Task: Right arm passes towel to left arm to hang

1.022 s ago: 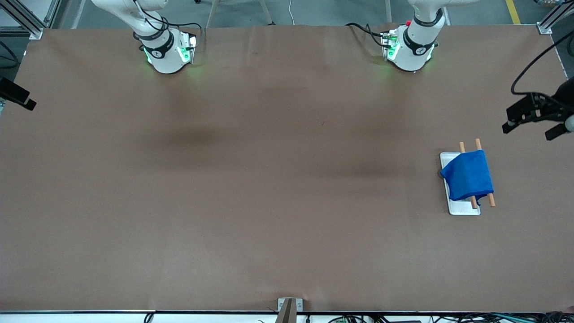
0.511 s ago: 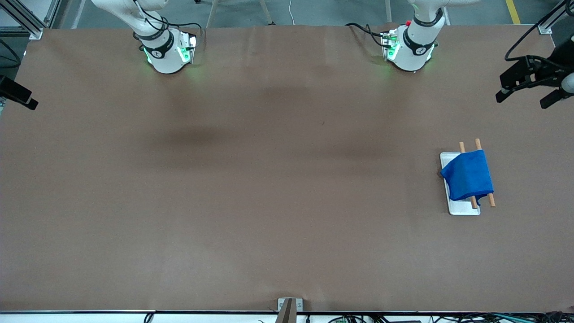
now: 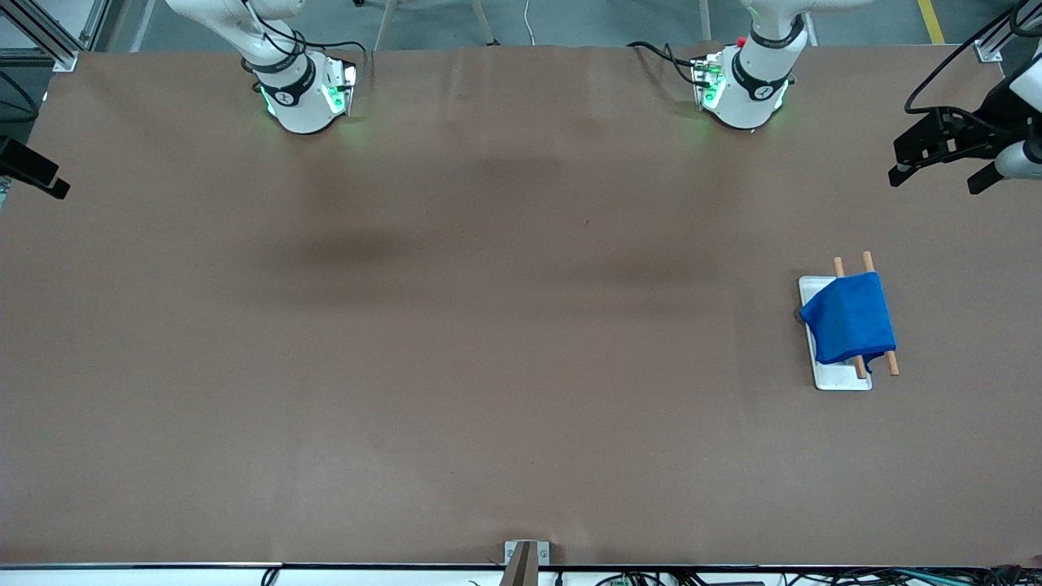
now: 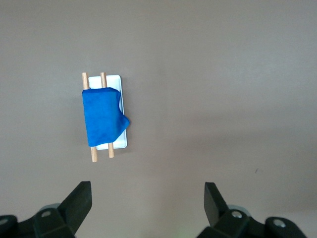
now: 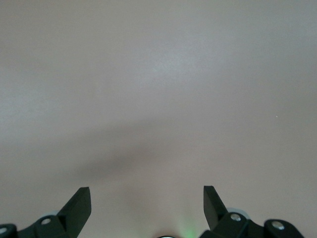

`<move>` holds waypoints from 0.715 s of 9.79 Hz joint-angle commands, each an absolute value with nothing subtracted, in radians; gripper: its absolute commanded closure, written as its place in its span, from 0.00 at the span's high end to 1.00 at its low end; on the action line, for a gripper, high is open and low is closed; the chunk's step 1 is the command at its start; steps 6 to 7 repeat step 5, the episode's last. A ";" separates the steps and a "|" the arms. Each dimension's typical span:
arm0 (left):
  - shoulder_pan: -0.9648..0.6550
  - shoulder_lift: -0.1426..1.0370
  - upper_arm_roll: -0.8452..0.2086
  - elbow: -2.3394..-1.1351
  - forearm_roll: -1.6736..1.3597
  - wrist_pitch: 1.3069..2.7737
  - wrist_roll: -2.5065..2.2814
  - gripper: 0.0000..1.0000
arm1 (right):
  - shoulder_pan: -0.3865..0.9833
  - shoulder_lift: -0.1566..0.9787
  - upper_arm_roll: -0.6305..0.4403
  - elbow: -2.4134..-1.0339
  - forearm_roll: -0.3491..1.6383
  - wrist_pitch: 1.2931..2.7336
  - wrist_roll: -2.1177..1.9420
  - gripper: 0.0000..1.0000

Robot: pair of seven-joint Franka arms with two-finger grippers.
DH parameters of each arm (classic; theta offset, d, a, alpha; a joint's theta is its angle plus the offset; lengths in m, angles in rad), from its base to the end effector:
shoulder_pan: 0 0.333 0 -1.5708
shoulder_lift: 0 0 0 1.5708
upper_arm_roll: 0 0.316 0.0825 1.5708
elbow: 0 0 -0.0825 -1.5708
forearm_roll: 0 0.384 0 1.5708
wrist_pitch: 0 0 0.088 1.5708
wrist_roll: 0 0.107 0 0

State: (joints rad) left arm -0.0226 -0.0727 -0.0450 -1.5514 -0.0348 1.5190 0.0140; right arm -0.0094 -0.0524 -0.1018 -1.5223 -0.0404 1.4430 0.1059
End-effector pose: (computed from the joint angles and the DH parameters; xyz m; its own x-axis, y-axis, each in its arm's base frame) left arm 0.5248 -0.0405 0.6683 0.9957 -0.0833 0.0407 -0.0845 -0.9959 0.0308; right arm 0.5208 -0.0646 0.6642 0.9752 -0.2201 -0.0233 -0.2191 -0.9750 0.0375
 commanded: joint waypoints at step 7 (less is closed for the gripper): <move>-0.032 -0.083 -0.069 -1.603 0.015 1.532 -0.028 1.00 | -0.009 -0.060 -0.104 -1.523 -0.037 1.448 0.098 1.00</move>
